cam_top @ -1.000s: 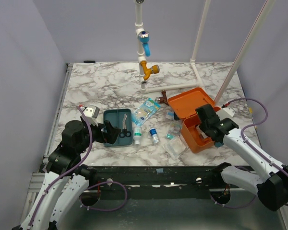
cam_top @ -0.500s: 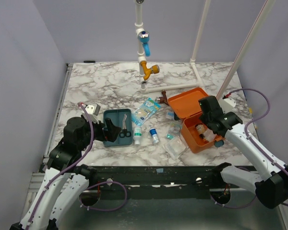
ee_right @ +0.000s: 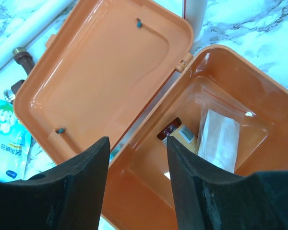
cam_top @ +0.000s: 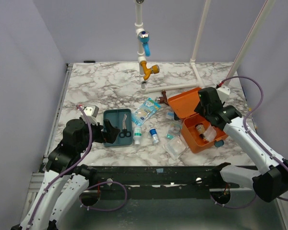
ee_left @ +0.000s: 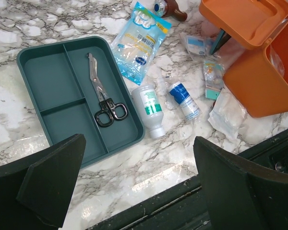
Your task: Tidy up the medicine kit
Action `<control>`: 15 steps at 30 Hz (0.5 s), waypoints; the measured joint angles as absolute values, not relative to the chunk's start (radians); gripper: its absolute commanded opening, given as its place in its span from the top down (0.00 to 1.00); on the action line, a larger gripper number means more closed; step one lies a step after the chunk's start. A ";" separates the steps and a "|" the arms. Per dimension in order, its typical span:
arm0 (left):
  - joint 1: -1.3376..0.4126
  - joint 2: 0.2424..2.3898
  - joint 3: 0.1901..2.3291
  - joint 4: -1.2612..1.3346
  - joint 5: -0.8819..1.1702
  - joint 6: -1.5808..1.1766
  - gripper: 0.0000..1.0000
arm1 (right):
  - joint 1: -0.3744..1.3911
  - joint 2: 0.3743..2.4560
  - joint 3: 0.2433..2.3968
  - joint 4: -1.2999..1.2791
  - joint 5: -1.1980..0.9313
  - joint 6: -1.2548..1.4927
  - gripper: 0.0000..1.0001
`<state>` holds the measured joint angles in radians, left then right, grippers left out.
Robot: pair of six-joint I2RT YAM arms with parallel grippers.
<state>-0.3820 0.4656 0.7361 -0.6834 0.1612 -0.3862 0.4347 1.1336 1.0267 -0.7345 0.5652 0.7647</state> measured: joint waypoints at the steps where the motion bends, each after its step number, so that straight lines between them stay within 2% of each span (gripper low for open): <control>1: -0.382 0.465 0.734 -0.682 0.161 -0.387 0.02 | 0.435 1.145 1.024 -0.726 0.561 0.764 0.44; 15: -0.382 0.410 0.721 -0.682 0.162 -0.387 0.02 | 0.435 1.181 0.963 -0.645 0.466 0.773 0.42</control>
<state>-0.3820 0.4095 0.7212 -0.6823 0.1616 -0.3870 0.4347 1.1812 0.9630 -0.6453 0.4664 0.7734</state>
